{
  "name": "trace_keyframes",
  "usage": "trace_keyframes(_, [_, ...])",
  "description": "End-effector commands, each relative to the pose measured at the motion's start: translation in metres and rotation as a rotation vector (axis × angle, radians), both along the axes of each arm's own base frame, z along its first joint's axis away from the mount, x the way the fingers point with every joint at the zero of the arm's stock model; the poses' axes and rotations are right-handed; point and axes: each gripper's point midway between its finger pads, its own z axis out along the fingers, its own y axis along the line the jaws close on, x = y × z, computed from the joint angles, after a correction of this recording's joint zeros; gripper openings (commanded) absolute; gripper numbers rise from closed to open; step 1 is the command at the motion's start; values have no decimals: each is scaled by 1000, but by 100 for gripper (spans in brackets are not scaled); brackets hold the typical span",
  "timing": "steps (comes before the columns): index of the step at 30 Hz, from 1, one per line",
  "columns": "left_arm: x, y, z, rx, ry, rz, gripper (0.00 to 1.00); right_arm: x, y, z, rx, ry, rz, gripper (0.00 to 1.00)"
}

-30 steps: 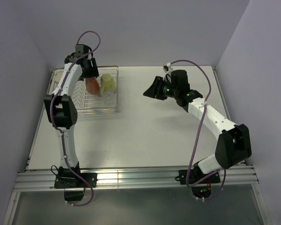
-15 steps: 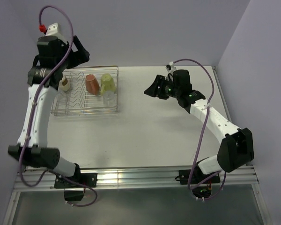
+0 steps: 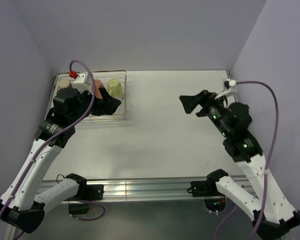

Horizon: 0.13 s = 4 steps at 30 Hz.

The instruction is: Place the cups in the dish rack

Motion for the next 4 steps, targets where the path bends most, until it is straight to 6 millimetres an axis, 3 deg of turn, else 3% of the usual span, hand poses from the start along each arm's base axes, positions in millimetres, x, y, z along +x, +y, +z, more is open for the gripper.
trace_keyframes(1, [-14, -6, 28, -53, -115, -58, 99, -16, -39, -1, -50, -64, -158, 100])
trace_keyframes(4, [-17, -8, 23, -61, -113, -74, 99, -25, -51, 2, -64, -83, -197, 100])
